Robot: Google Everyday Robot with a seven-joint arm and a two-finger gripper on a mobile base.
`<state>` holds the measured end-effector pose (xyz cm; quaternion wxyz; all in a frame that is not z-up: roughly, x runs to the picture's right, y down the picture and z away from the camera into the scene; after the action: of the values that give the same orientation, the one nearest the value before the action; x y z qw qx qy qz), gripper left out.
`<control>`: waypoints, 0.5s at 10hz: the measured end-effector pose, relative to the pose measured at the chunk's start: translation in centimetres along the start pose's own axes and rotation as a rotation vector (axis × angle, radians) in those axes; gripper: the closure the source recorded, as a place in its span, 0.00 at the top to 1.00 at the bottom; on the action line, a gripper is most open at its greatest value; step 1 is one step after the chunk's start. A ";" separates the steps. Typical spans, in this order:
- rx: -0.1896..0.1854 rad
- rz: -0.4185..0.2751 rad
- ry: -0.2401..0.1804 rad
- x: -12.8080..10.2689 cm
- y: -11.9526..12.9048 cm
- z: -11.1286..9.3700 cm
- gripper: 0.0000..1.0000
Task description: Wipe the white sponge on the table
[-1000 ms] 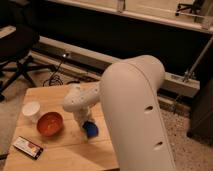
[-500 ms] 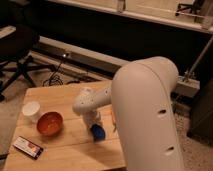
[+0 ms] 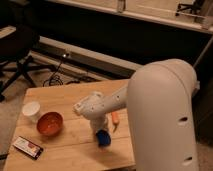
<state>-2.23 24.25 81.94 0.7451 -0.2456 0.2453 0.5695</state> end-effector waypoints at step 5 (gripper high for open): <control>0.030 0.012 0.016 5.5 -2.6 1.0 0.34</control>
<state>1.62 28.30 79.38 0.7434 -0.2374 0.2612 0.5682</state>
